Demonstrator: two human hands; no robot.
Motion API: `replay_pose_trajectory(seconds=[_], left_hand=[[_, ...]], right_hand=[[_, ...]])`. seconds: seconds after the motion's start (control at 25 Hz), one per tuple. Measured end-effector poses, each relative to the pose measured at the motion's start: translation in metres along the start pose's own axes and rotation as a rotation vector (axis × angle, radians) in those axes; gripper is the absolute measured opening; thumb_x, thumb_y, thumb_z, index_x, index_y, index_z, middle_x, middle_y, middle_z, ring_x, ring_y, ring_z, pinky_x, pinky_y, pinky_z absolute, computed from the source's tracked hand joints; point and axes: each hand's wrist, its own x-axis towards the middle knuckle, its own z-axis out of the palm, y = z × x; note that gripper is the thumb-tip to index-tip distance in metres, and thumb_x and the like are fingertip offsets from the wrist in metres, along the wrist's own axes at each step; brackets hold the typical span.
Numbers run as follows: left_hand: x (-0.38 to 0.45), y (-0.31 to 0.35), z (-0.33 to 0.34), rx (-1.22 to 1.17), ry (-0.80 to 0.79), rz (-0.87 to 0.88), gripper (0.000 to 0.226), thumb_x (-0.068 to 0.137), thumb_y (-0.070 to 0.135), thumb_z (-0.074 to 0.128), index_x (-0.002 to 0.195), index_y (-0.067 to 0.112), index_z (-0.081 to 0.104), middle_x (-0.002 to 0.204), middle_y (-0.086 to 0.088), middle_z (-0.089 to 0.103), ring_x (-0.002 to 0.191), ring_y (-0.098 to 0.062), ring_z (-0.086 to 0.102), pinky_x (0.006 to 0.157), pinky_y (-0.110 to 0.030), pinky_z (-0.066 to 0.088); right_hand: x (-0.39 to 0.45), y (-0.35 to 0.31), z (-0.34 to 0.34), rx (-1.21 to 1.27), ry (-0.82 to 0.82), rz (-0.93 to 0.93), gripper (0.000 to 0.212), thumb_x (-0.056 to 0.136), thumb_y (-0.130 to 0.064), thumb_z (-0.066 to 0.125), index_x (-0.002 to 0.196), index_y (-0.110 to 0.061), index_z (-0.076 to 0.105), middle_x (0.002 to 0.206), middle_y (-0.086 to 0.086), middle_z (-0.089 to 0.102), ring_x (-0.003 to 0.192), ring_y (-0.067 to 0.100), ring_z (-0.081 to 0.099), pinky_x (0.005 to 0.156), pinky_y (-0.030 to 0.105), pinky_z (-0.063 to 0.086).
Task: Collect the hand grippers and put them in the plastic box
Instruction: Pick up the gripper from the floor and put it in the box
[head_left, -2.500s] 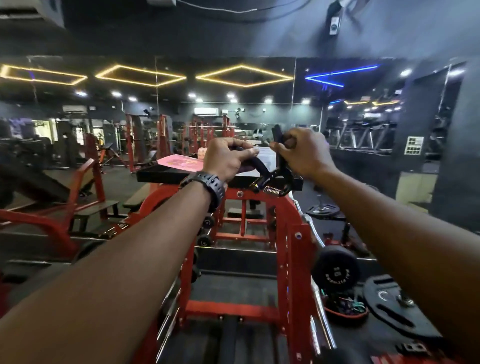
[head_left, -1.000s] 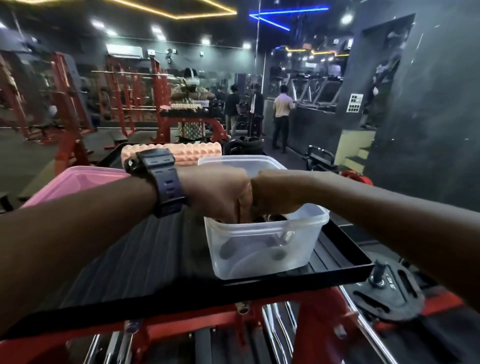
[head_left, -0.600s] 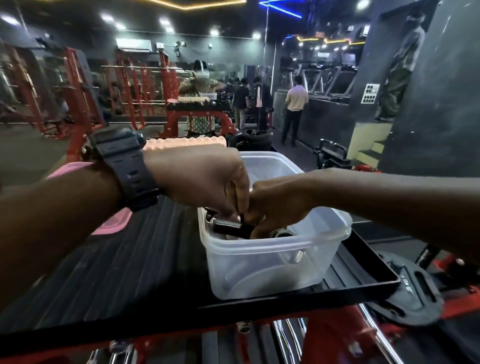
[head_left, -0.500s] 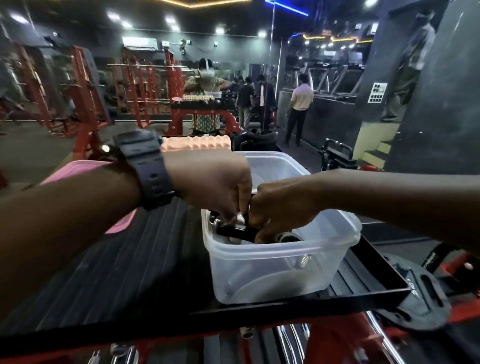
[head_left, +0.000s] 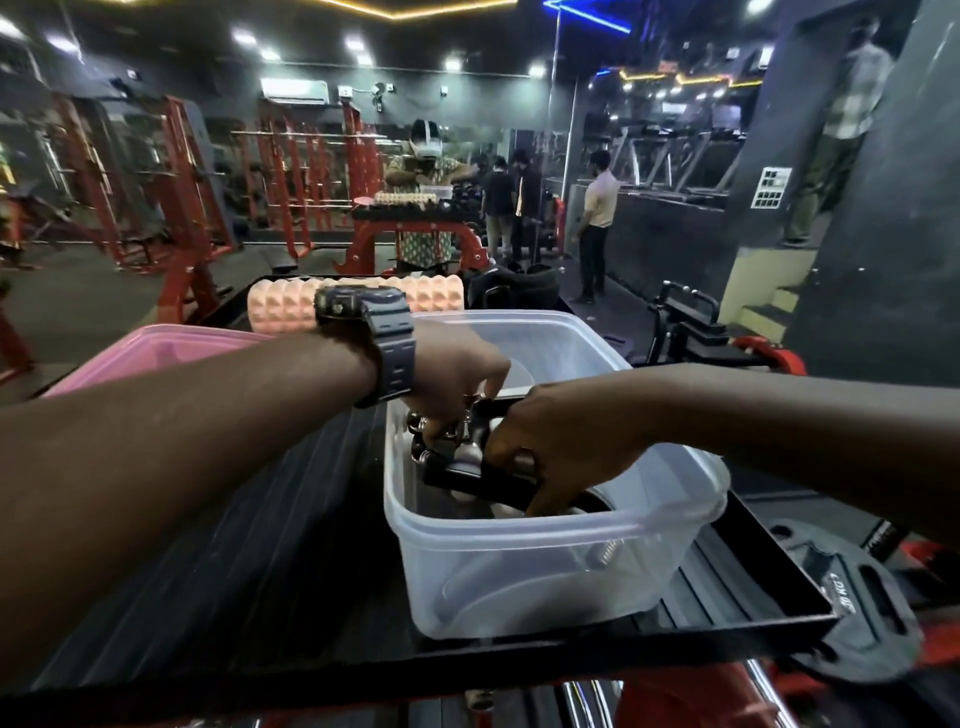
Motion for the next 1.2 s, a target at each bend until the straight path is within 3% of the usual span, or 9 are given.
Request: replay_pose_trajectory(seconds=[0.16,0.24,0.4,0.56,0.76,0.88,0.96,1.08,1.2], left_hand=[[0.004,-0.003,0.001,0.019,-0.04,-0.019,0.093,0.049,0.02,0.096,0.127,0.018,0.044,0.112,-0.009,0.067,0.1,-0.03,0.065,0.083,-0.04,0.056],[0.005,0.001,-0.003,0.053,-0.015,-0.015,0.089,0.05,0.026,0.096,0.123,0.016,0.046,0.111,-0.01,0.067,0.099,-0.03,0.064,0.08,-0.036,0.054],[0.005,0.002,-0.006,0.029,0.006,-0.017,0.083,0.051,0.022,0.095,0.12,0.02,0.05,0.112,-0.009,0.066,0.101,-0.029,0.062,0.077,-0.034,0.052],[0.006,0.006,-0.002,-0.033,0.059,-0.058,0.06,0.073,0.014,0.08,0.128,0.018,0.055,0.124,-0.006,0.062,0.112,-0.027,0.059,0.079,-0.028,0.046],[-0.005,-0.006,-0.007,-0.516,0.421,-0.125,0.037,0.085,0.005,0.058,0.121,0.017,0.06,0.121,-0.005,0.066,0.106,-0.02,0.06,0.084,-0.034,0.052],[-0.009,-0.023,-0.005,-0.473,0.618,-0.195,0.034,0.087,0.012,0.061,0.121,0.016,0.06,0.13,-0.006,0.06,0.109,-0.017,0.053,0.081,-0.03,0.039],[-0.006,-0.032,-0.003,-0.447,0.565,-0.243,0.037,0.09,0.016,0.061,0.127,0.015,0.057,0.134,-0.009,0.058,0.116,-0.024,0.054,0.084,-0.033,0.041],[0.001,-0.043,-0.002,-0.541,0.451,-0.268,0.038,0.093,0.021,0.063,0.13,0.013,0.058,0.13,-0.011,0.064,0.117,-0.028,0.06,0.096,-0.038,0.049],[0.009,-0.049,-0.001,-0.53,0.466,-0.242,0.027,0.094,0.017,0.061,0.12,0.013,0.069,0.12,-0.01,0.071,0.11,-0.026,0.065,0.096,-0.039,0.052]], right_hand=[[0.002,-0.001,0.0,0.004,-0.091,0.044,0.049,0.09,-0.031,0.068,0.135,-0.018,0.053,0.125,0.005,0.061,0.112,0.023,0.056,0.089,0.023,0.041],[0.001,-0.001,0.001,0.024,-0.116,0.075,0.064,0.087,-0.03,0.072,0.144,-0.018,0.045,0.136,0.006,0.056,0.12,0.023,0.052,0.079,0.015,0.031],[0.01,-0.004,-0.005,-0.074,-0.131,0.073,0.06,0.082,-0.034,0.076,0.135,-0.017,0.055,0.126,0.001,0.061,0.104,0.017,0.053,0.074,0.02,0.032],[0.015,0.004,-0.012,0.111,-0.151,0.138,0.047,0.086,-0.039,0.071,0.124,-0.012,0.064,0.113,0.009,0.071,0.096,0.022,0.067,0.083,0.032,0.055],[-0.009,0.024,-0.024,0.341,0.391,0.296,0.015,0.091,-0.034,0.066,0.101,-0.024,0.072,0.086,-0.011,0.067,0.074,0.003,0.061,0.068,0.022,0.05],[-0.025,0.032,-0.02,0.296,0.682,0.331,0.017,0.083,-0.04,0.074,0.089,-0.025,0.072,0.08,-0.014,0.068,0.074,0.002,0.065,0.064,0.016,0.052],[-0.033,0.037,-0.019,0.246,0.729,0.377,0.021,0.081,-0.043,0.076,0.089,-0.024,0.07,0.079,-0.014,0.066,0.074,0.005,0.064,0.059,0.016,0.048],[-0.053,0.035,-0.021,-0.003,0.683,0.565,0.044,0.074,-0.065,0.069,0.09,-0.027,0.056,0.078,-0.009,0.061,0.066,0.009,0.056,0.052,0.026,0.041],[-0.093,0.016,-0.022,0.154,0.221,0.744,0.068,0.071,-0.075,0.061,0.1,-0.015,0.062,0.079,0.002,0.07,0.063,0.015,0.064,0.05,0.026,0.047]])
